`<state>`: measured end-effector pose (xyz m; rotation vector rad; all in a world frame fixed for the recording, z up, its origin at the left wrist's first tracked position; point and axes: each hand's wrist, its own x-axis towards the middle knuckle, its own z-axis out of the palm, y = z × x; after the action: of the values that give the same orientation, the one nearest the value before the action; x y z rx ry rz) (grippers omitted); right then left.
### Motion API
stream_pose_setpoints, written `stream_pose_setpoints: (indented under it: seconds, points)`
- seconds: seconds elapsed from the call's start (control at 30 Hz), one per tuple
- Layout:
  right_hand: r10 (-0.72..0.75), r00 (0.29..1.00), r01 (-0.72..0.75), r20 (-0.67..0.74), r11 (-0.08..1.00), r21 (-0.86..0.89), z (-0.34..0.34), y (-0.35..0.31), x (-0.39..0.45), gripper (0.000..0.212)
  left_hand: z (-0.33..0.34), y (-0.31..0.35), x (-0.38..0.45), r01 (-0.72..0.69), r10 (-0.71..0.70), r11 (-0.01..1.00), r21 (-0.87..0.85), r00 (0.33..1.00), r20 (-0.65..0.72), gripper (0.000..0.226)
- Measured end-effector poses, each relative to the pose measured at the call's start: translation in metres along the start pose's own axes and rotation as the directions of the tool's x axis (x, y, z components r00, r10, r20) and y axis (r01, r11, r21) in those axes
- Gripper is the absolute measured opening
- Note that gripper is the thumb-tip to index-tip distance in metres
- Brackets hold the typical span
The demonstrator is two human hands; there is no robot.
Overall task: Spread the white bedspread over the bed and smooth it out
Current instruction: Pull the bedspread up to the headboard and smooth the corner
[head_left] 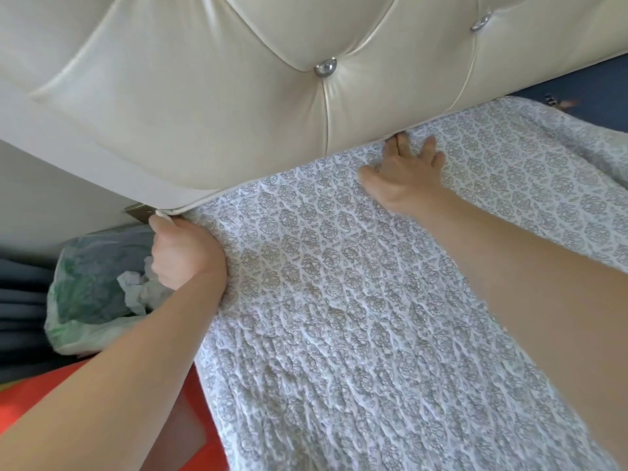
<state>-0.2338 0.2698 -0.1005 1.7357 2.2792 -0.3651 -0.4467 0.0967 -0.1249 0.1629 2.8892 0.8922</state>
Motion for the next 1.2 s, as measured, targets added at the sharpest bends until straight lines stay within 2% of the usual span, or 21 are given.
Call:
stream_pose_setpoints:
  seconds: [0.2, 0.3, 0.5, 0.6, 0.7, 0.8, 0.9, 0.97, 1.07, 1.2]
  points:
    - [0.066, 0.996, -0.069, 0.057, 0.996, 0.060, -0.003, -0.027, -0.012, 0.083, -0.002, -0.002, 0.002, 0.006, -0.006, 1.000, -0.014, 1.000, 0.016, 0.036]
    - [0.008, 0.999, -0.009, 0.036, 1.000, 0.022, 0.006, -0.038, -0.018, 0.083, -0.002, -0.004, 0.001, 0.001, 0.000, 0.999, -0.040, 1.000, 0.029, 0.035]
    - [0.065, 0.995, -0.070, 0.080, 0.996, 0.057, -0.003, -0.051, -0.020, 0.079, -0.006, -0.018, 0.011, 0.045, -0.027, 0.971, -0.236, 0.996, 0.079, 0.035]
    - [-0.001, 0.997, -0.003, 0.072, 0.999, 0.047, 0.005, -0.069, -0.038, 0.081, -0.005, -0.022, 0.015, 0.063, -0.030, 0.944, -0.323, 0.994, 0.105, 0.042]
    - [-0.057, 0.996, 0.059, 0.065, 0.998, -0.025, 0.011, -0.070, -0.038, 0.082, -0.006, -0.024, 0.013, 0.029, 0.011, 0.924, -0.380, 0.995, 0.104, 0.036]
    - [-0.037, 0.996, 0.041, 0.078, 0.997, -0.062, 0.006, -0.070, -0.032, 0.083, -0.005, -0.025, 0.012, 0.017, 0.026, 0.922, -0.386, 0.994, 0.107, 0.030]
    - [-0.017, 0.996, 0.016, 0.090, 1.000, 0.011, 0.004, -0.085, -0.041, 0.084, -0.008, -0.025, 0.012, 0.043, 0.009, 0.920, -0.390, 0.991, 0.131, 0.030]
    - [-0.069, 0.994, 0.067, 0.089, 0.997, 0.032, 0.009, -0.097, -0.053, 0.085, -0.009, -0.024, 0.011, 0.070, -0.012, 0.917, -0.392, 0.989, 0.147, 0.029]
    - [-0.148, 0.987, 0.150, 0.055, 0.988, -0.029, 0.020, -0.101, -0.057, 0.083, -0.009, -0.025, 0.010, 0.060, 0.003, 0.915, -0.400, 0.988, 0.155, 0.029]
    - [-0.083, 0.995, 0.084, 0.058, 0.996, -0.022, 0.017, -0.110, -0.050, 0.083, -0.009, -0.026, 0.011, 0.036, 0.040, 0.902, -0.429, 0.985, 0.166, 0.029]
